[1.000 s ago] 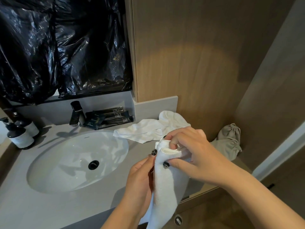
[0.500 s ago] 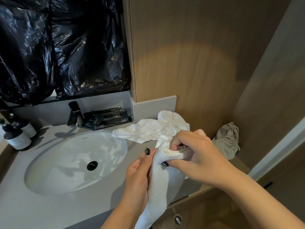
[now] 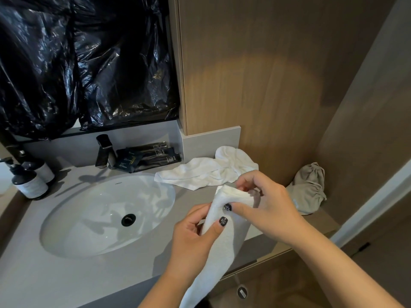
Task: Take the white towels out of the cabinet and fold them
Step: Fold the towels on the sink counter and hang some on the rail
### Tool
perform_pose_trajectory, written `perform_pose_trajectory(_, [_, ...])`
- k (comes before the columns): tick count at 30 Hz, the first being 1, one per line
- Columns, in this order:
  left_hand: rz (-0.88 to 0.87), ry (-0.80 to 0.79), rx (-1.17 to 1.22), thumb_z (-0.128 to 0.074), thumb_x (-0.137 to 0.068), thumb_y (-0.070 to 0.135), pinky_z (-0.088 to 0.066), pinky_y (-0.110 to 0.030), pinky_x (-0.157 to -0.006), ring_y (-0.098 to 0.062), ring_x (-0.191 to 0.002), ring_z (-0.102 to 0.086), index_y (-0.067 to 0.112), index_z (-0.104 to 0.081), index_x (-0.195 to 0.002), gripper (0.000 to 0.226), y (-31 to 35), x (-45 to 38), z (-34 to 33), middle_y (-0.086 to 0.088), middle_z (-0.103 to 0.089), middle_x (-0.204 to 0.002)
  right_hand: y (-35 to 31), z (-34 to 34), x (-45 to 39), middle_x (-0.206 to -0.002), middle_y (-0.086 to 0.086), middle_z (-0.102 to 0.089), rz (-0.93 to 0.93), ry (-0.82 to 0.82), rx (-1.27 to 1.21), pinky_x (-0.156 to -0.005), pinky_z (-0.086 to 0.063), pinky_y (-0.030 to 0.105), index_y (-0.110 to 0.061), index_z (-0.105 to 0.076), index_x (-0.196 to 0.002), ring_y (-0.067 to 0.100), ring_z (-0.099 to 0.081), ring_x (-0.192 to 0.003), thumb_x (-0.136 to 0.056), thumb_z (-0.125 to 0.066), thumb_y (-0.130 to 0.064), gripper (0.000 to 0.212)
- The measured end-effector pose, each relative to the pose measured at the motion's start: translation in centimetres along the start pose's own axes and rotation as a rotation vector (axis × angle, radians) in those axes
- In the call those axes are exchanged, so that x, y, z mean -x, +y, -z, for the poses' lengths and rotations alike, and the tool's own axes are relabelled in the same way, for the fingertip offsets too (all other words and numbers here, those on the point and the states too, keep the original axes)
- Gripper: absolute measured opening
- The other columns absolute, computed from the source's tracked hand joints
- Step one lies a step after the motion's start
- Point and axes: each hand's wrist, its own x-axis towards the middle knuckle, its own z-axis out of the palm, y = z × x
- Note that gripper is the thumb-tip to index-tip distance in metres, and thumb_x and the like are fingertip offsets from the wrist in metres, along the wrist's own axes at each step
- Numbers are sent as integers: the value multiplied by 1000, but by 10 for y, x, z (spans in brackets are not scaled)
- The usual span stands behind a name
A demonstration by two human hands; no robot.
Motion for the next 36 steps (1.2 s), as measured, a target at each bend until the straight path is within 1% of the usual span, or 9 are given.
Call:
perform_pose_trajectory(6, [23, 3, 51, -79, -73, 14, -57, -30, -85, -18, -103, -69, 27, -68, -117, 47, -8, 3, 3, -1, -74, -109, -6, 4, 5, -113, -33, -54, 128, -198, 351, -77, -35, 16, -54, -45, -121, -6, -40, -106, -80, -54, -63, 44])
perform_pose_trajectory(9, [56, -85, 41, -84, -63, 22, -55, -34, -89, -18, -107, -68, 27, -58, -129, 71, -8, -2, 8, 1, -73, -111, -11, -1, 12, -107, -26, -61, 172, -50, 152, -79, -40, 9, -49, -58, -110, 0, -53, -102, -76, -72, -43, 37])
perform_pose_trajectory(12, [37, -148, -11, -86, -65, 22, -57, -28, -78, -20, -100, -71, 29, -73, -110, 48, -4, -4, 11, 1, -76, -106, -10, -10, 17, -119, -29, -52, 108, 105, 34, -91, -40, 7, -45, -55, -116, -1, -49, -116, -73, -78, -41, 50])
perform_pose_trajectory(15, [36, -126, 52, -85, -65, 15, -58, -29, -78, -22, -100, -72, 22, -72, -110, 47, -4, -2, 11, -1, -76, -106, -4, -17, 21, -123, -26, -55, -110, 54, -191, -97, -48, 18, -43, -52, -123, -2, -53, -116, -71, -85, -39, 62])
perform_pose_trajectory(20, [-5, -71, 17, -86, -57, 36, -57, -27, -78, -15, -102, -70, 22, -66, -117, 65, 0, 1, 8, 4, -74, -109, -2, -19, 27, -104, -11, -73, -108, 138, -440, -83, -56, 22, -35, -71, -101, 11, -68, -101, -69, -82, -31, 35])
perform_pose_trajectory(24, [32, 17, 72, -84, -54, 44, -59, -36, -84, -19, -104, -70, 20, -65, -120, 73, 12, -6, 4, 1, -74, -111, -5, -15, 18, -104, -6, -72, -73, 207, -599, -80, -54, 19, -26, -70, -105, 12, -68, -99, -69, -79, -35, 39])
perform_pose_trajectory(28, [103, 135, 323, -88, -60, 14, -60, -47, -82, -29, -91, -73, 14, -70, -100, 44, 50, -34, -8, -9, -77, -96, 3, -18, 5, -114, -8, -69, -182, 19, -567, -86, -56, 29, -24, -59, -121, 12, -66, -106, -62, -89, -44, 69])
perform_pose_trajectory(31, [94, 121, 427, -74, -81, 11, -61, -43, -80, -29, -91, -73, 10, -68, -101, 21, 90, -59, -14, -11, -76, -97, 12, -23, 0, -109, -17, -70, -261, -153, -491, -78, -57, 23, -40, -62, -113, 7, -67, -104, -61, -88, -44, 58])
perform_pose_trajectory(36, [101, 191, 483, -73, -89, 17, -61, -47, -79, -28, -89, -74, 11, -68, -101, 15, 139, -92, -22, -10, -77, -97, 17, -20, -16, -102, -16, -71, -328, -192, -587, -83, -58, 30, -37, -60, -112, 8, -67, -102, -50, -87, -50, 69])
